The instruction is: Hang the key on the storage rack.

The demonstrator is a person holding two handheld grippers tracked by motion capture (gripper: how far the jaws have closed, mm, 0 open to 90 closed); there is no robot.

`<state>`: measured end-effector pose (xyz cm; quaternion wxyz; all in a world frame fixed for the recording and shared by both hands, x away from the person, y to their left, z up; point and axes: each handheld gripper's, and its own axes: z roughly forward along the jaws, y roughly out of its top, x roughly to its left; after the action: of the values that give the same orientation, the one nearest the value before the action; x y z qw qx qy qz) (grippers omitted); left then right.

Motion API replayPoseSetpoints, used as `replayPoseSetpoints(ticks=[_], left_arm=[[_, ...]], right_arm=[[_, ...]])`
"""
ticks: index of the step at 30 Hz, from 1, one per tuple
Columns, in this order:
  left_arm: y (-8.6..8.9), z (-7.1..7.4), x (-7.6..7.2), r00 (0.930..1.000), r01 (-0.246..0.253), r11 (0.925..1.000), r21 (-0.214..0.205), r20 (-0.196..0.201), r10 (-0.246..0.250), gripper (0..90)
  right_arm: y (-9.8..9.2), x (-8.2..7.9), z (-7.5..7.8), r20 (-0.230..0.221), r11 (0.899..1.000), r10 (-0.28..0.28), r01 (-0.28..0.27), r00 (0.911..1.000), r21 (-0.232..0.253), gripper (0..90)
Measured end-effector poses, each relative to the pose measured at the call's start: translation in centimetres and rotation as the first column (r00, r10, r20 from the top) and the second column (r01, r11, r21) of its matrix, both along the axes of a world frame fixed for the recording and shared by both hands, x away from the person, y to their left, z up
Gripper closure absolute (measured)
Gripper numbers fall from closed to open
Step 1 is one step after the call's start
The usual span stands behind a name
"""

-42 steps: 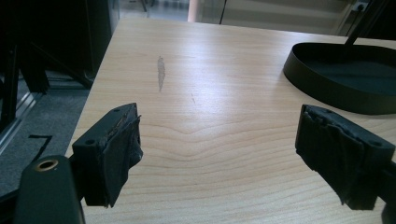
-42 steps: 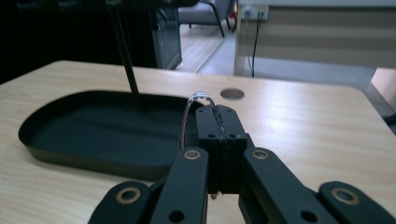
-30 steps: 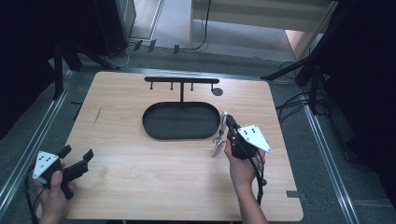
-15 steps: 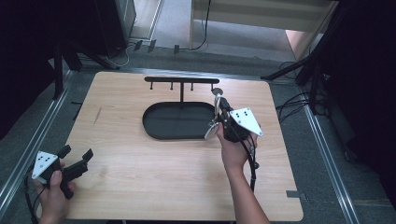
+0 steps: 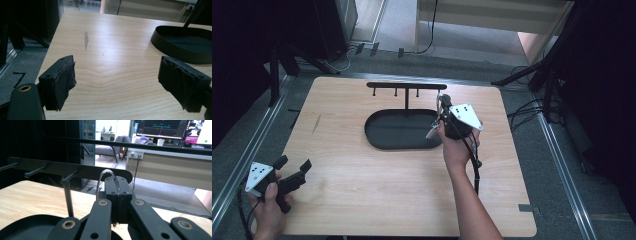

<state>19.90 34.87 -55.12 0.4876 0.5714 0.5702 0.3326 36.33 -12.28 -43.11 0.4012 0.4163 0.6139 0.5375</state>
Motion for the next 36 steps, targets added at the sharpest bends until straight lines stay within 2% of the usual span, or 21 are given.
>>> replayPoseSetpoints(ticks=[6, 28, 30, 36], left_arm=[[0.0, 0.0, 0.0, 1.0, 0.001, 1.0, -0.001, 0.001, -0.001, 14.3], [0.0, 0.0, 0.0, 1.0, 0.003, 1.0, -0.003, 0.002, -0.003, 14.3], [0.0, 0.0, 0.0, 1.0, 0.002, 1.0, -0.004, 0.002, -0.002, 14.3], [0.0, 0.0, 0.0, 1.0, 0.002, 1.0, -0.003, 0.002, -0.002, 14.3]], right_arm=[[-0.1, 0.7, -0.1, -0.01, 1.0, 0.002, -0.002, 0.9999, 0.003, 90.0], [0.3, 2.4, -0.9, -0.037, 0.999, -0.01, 0.008, 0.9993, -0.043, 90.0], [0.2, 2.6, -1.0, -0.041, 1.0, -0.007, 0.006, 0.9991, -0.022, 90.0], [-0.3, 3.0, -1.5, -0.05, 1.0, 0.018, -0.018, 0.9986, -0.009, 87.3]])
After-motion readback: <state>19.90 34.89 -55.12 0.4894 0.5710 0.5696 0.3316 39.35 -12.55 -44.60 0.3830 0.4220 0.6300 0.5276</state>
